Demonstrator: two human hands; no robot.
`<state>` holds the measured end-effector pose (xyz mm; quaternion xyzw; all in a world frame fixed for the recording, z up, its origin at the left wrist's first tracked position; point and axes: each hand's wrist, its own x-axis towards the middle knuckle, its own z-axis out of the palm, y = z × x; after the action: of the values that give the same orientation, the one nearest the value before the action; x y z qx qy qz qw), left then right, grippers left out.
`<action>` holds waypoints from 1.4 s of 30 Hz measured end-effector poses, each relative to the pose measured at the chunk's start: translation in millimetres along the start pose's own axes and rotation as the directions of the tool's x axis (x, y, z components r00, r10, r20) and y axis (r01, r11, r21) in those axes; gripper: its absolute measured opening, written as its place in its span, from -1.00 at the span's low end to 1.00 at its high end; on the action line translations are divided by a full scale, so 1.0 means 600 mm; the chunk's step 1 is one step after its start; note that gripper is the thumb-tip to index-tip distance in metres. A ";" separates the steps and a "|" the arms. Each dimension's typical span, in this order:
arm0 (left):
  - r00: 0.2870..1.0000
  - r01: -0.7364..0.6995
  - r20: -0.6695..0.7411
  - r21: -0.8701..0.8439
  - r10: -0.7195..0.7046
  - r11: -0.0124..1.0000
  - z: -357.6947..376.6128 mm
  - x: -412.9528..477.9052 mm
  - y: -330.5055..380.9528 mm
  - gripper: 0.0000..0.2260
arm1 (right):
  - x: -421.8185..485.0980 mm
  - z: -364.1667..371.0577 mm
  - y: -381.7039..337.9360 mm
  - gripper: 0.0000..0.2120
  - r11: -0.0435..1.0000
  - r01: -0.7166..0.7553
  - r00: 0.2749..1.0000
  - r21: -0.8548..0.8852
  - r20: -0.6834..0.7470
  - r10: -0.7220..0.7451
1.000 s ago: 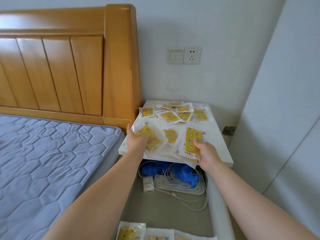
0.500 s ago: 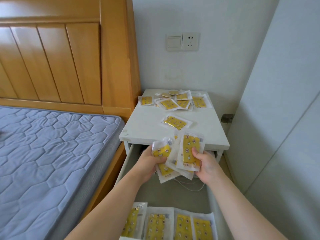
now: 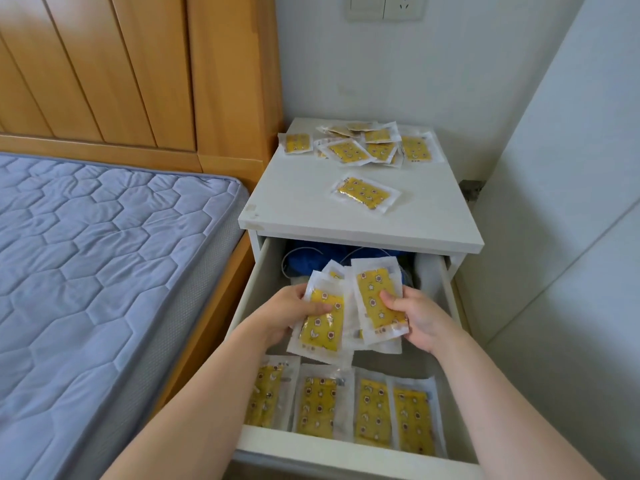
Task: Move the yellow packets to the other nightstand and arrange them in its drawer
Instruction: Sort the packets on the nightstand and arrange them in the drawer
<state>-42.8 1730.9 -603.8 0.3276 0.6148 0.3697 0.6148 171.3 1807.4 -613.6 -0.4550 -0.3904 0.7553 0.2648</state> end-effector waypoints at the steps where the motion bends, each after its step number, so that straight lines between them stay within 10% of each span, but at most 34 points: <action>1: 0.999 0.013 -0.051 -0.022 -0.014 1.000 -0.002 0.000 0.002 -0.77 | 0.003 0.000 0.002 -0.82 0.999 -0.005 1.000 0.041 -0.021 0.006; 11: 0.811 -0.168 -0.574 -0.041 0.115 0.985 -0.028 0.031 0.011 -0.76 | 0.053 0.003 0.052 -0.74 0.923 -0.354 0.910 0.151 -0.172 0.377; 19: 0.666 -0.331 -0.689 0.071 0.286 0.941 -0.042 0.043 0.000 -0.72 | 0.117 0.127 0.090 -0.70 0.968 -0.070 0.979 -0.241 -0.203 0.020; 25: 0.658 -0.360 -0.685 0.080 0.313 0.930 -0.044 0.048 -0.006 -0.73 | 0.156 0.168 0.161 -0.79 0.886 -0.278 0.954 -0.371 -0.216 0.209; 37: 0.679 -0.374 -0.682 -0.002 0.273 0.927 -0.044 0.046 -0.003 -0.74 | 0.151 0.174 0.159 -0.51 0.017 -0.072 0.991 -0.997 -0.070 0.117; 42: 0.686 -0.373 -0.668 0.018 0.289 0.927 -0.043 0.044 -0.004 -0.75 | 0.151 0.164 0.161 -0.54 0.110 -0.021 0.990 -0.994 -0.005 0.143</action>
<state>-69.5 1751.0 -620.4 0.2438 0.6988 0.6023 0.2992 38.5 1788.0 -709.9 -0.5010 -0.7795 0.3377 -0.1652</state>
